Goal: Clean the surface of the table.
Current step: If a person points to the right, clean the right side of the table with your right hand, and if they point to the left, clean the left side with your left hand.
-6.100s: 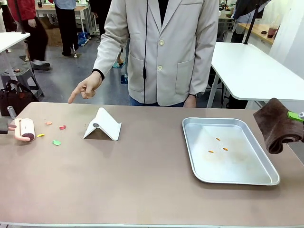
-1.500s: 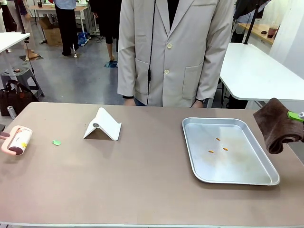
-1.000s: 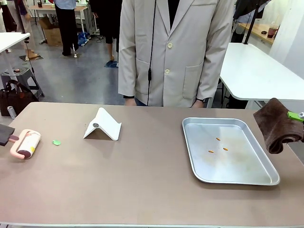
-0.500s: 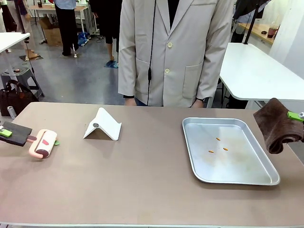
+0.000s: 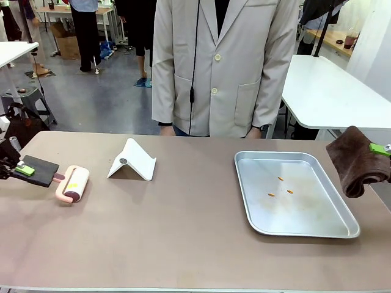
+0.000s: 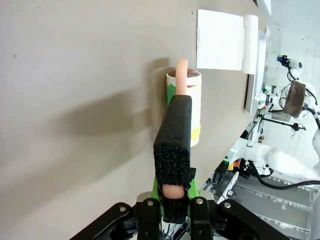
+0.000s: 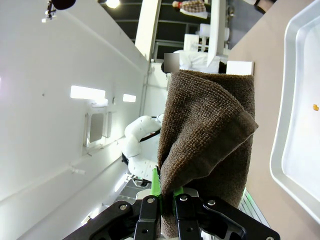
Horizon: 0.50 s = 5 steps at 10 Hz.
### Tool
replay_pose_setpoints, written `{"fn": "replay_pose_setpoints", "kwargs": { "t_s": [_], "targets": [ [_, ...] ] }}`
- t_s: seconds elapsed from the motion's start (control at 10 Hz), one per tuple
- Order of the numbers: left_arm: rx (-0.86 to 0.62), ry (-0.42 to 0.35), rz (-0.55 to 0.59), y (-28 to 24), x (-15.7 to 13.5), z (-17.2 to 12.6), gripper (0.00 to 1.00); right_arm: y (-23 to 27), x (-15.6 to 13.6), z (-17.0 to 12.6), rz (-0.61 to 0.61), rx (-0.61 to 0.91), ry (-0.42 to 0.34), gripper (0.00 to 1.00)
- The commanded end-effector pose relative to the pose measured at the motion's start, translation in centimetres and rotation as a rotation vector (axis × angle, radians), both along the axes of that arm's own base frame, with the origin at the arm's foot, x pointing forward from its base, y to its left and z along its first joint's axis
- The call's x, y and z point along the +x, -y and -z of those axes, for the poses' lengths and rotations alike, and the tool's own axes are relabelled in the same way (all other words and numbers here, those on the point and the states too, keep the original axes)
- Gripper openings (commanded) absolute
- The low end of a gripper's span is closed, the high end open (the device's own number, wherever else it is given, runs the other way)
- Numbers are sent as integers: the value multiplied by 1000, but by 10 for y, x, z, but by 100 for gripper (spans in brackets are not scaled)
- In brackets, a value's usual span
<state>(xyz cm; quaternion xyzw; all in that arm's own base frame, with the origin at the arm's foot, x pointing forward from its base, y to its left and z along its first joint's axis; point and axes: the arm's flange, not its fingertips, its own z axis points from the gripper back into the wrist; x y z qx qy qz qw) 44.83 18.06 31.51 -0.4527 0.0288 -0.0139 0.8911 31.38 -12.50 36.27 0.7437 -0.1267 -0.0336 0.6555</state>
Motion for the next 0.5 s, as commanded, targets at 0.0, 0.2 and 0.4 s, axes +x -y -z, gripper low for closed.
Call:
{"fn": "replay_pose_setpoints", "kwargs": {
  "t_s": [0.0, 0.2, 0.4],
  "targets": [
    [44, -12, -7, 19, -1, 18, 21, -1, -1, -5, -8, 7, 13, 0],
    [5, 9, 0, 26, 0, 13, 21, -1, -1, -5, -8, 7, 13, 0],
    [-64, 33, 5, 14, -3, -5, 21, -1, -1, -5, -8, 7, 13, 0]
  ]
}}
